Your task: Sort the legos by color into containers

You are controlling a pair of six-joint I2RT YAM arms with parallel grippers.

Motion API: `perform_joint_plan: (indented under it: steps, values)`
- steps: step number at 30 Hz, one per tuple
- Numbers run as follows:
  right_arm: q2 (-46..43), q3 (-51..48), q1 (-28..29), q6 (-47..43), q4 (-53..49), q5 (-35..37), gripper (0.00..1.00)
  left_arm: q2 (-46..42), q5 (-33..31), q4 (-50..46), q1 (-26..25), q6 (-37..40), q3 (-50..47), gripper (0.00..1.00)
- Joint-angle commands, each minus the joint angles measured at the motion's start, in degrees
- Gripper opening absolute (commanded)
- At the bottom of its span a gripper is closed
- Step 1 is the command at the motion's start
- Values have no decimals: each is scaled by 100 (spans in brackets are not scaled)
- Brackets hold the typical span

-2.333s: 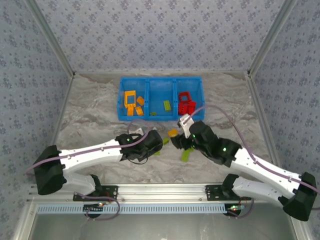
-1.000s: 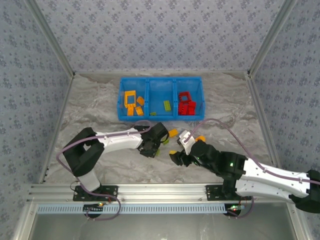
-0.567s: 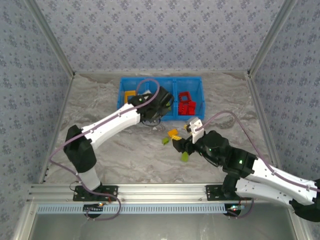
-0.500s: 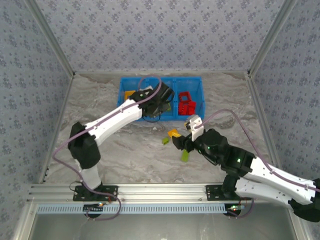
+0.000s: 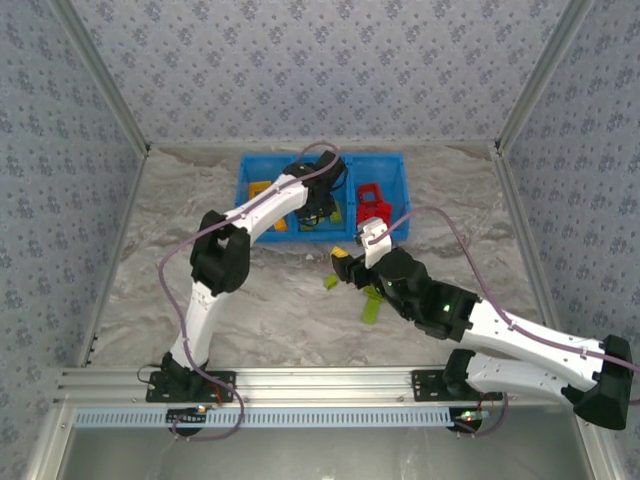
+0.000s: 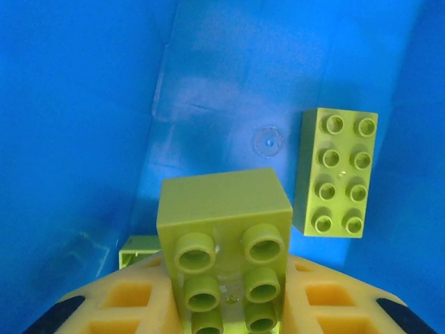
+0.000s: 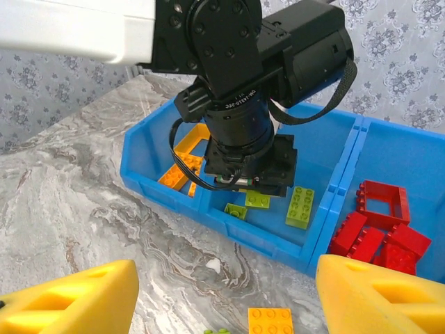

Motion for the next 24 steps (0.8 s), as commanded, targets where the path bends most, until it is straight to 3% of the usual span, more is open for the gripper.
perform_joint_plan:
  steps: [1, 11, 18, 24]
  values:
    - [30, 126, -23, 139, 112, 144, 70, 234, 254, -64, 50, 251, 328, 27]
    - [18, -22, -80, 422, -70, 128, 71, 224, 379, -95, 41, 233, 283, 50]
    - [-74, 17, -179, 520, -430, 133, 71, -354, 267, -193, 10, 233, 162, 51]
    - [-69, -23, -295, 1007, -1267, 169, 70, -1903, -158, 26, -164, 149, -494, 51]
